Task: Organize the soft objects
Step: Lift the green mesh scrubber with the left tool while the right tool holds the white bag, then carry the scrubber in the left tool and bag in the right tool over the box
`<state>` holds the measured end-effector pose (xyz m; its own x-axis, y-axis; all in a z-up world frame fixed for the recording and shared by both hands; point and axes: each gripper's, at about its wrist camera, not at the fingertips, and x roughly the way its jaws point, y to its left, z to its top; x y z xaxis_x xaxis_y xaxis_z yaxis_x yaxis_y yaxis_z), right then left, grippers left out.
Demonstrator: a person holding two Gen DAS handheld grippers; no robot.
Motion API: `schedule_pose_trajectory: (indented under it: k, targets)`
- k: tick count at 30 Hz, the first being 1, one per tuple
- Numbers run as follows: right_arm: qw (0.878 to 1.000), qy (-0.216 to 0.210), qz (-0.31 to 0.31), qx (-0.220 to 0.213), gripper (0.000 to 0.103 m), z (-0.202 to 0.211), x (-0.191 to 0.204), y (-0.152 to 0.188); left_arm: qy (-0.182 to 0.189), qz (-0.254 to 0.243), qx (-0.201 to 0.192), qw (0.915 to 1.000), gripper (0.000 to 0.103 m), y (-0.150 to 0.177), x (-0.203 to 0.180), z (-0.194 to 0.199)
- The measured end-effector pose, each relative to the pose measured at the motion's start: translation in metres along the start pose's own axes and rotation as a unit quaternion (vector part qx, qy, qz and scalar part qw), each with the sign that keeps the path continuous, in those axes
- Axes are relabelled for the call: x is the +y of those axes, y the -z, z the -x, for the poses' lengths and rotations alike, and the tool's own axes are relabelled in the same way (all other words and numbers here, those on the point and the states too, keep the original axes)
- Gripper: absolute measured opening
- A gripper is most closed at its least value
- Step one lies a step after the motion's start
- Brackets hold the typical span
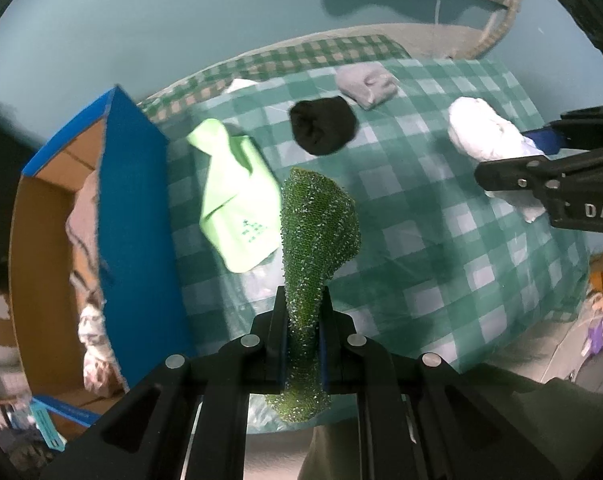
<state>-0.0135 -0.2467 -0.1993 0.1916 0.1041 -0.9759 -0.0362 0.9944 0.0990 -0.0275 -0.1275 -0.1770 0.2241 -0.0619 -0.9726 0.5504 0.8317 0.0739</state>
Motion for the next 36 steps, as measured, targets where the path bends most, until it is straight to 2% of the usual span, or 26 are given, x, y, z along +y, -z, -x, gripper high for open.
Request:
schedule_pose_trajectory:
  k: [18,36]
  targets:
    - [0.997,-0.028,0.067,-0.027,0.042,0.041,0.066,-0.038,-0.042,0.067,-0.022,0.9966,0.011,0.007,0.059,0.044]
    - [0.985,-0.067,0.153,-0.041,0.042,0.041,0.166,-0.088,-0.065,0.169,-0.025,0.9832,0.011,0.035,0.143,0.063]
